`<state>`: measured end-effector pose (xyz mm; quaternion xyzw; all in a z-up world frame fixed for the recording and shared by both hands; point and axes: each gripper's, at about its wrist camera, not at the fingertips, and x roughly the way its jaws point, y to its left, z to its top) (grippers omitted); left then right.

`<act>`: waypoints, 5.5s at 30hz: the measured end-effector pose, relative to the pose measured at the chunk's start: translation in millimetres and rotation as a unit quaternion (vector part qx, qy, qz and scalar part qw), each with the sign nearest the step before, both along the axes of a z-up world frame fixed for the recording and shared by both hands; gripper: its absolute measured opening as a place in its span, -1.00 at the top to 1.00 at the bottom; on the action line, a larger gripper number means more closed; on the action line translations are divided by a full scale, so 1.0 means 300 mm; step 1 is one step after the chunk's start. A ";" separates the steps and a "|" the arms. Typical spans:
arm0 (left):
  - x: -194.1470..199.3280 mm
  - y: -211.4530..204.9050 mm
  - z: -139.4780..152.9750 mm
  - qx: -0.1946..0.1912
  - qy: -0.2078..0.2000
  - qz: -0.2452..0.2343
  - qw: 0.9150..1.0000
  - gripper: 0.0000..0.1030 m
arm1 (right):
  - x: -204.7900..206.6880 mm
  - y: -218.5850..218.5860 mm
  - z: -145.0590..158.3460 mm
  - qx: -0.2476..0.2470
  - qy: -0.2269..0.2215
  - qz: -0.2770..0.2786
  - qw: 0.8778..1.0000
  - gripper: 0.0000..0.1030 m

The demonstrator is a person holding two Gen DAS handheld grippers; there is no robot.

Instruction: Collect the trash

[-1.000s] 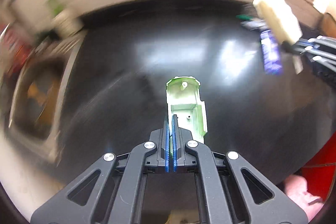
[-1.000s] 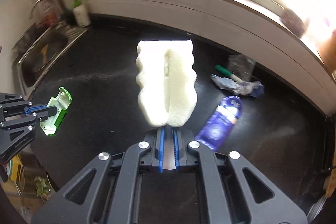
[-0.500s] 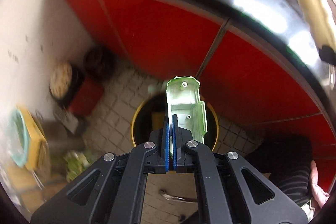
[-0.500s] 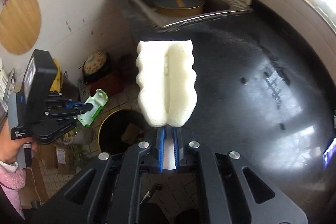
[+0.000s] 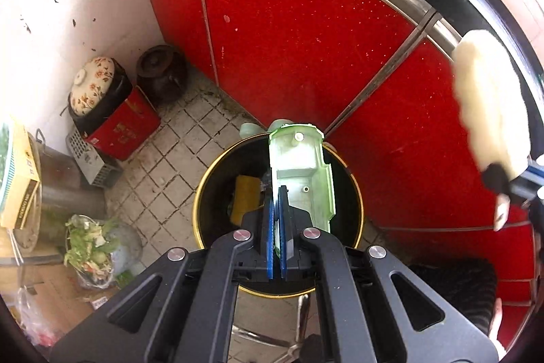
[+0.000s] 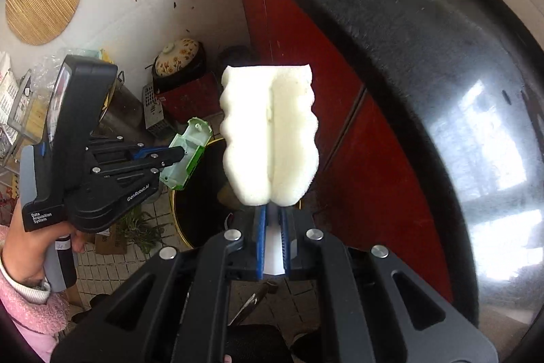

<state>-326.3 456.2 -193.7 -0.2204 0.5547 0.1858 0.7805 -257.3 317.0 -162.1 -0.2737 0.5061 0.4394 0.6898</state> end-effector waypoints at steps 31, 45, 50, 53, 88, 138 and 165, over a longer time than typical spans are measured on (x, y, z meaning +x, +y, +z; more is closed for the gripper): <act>0.064 -0.007 -0.119 -0.020 0.009 -0.032 0.999 0.97 | 0.021 0.052 -0.240 -0.056 0.061 -0.005 0.997 0.84; 0.051 -0.020 -0.160 -0.030 0.023 -0.022 0.999 0.97 | 0.011 0.016 -0.283 -0.053 0.094 0.003 0.994 0.84; 0.073 -0.034 -0.170 -0.032 0.030 -0.031 0.999 0.97 | 0.026 0.013 -0.307 -0.055 0.103 -0.004 0.993 0.84; 0.083 -0.027 -0.172 -0.031 0.033 -0.033 0.998 0.97 | 0.035 0.011 -0.319 -0.054 0.114 -0.012 0.992 0.84; 0.349 -0.200 0.590 0.092 -0.105 -0.119 0.983 -0.87 | 0.303 -0.591 0.415 0.097 -0.062 -0.109 0.987 -0.66; 1.461 -1.728 0.593 -0.026 -0.017 -0.340 0.940 0.00 | 1.513 -1.889 0.536 0.067 0.060 -0.283 0.955 0.78; 0.667 -1.096 0.748 -0.013 -0.040 -0.018 0.999 0.03 | 1.087 -1.530 0.674 0.102 0.058 -0.090 0.989 0.78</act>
